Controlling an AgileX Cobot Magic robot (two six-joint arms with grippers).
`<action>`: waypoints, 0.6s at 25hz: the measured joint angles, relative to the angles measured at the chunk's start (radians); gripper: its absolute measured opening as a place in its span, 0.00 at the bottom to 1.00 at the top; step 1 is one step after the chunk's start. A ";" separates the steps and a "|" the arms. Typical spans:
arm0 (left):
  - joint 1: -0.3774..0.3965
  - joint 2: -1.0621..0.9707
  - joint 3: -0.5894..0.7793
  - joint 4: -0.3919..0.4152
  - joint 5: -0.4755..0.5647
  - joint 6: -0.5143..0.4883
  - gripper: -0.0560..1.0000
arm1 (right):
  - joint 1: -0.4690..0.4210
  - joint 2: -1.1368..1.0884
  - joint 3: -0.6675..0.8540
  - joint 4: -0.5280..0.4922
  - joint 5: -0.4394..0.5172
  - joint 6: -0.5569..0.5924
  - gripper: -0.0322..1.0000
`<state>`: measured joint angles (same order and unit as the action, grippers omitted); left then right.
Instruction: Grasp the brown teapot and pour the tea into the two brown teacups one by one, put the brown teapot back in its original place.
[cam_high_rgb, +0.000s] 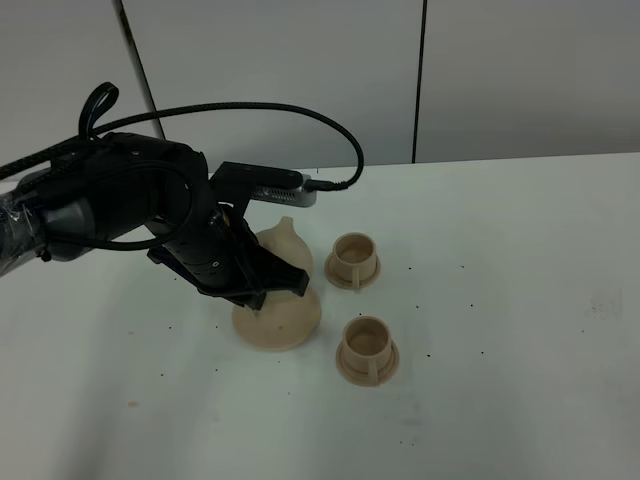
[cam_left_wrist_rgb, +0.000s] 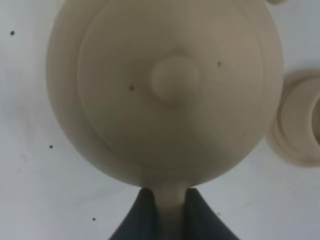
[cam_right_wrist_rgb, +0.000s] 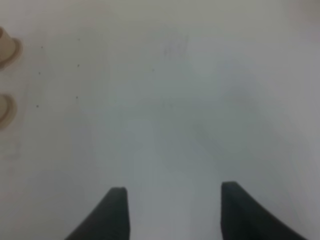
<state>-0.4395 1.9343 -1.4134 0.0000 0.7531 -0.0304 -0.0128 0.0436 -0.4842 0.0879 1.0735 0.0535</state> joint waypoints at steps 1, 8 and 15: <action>0.000 0.000 0.000 0.000 0.002 0.030 0.21 | 0.000 0.000 0.000 0.000 0.000 0.000 0.43; 0.000 0.000 0.000 0.000 0.003 0.200 0.21 | 0.000 0.000 0.000 0.000 0.000 0.000 0.43; 0.000 0.000 0.000 0.000 0.002 0.305 0.21 | 0.000 0.000 0.000 0.000 0.000 0.000 0.43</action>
<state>-0.4395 1.9343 -1.4134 0.0000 0.7554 0.2750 -0.0128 0.0436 -0.4842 0.0879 1.0735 0.0535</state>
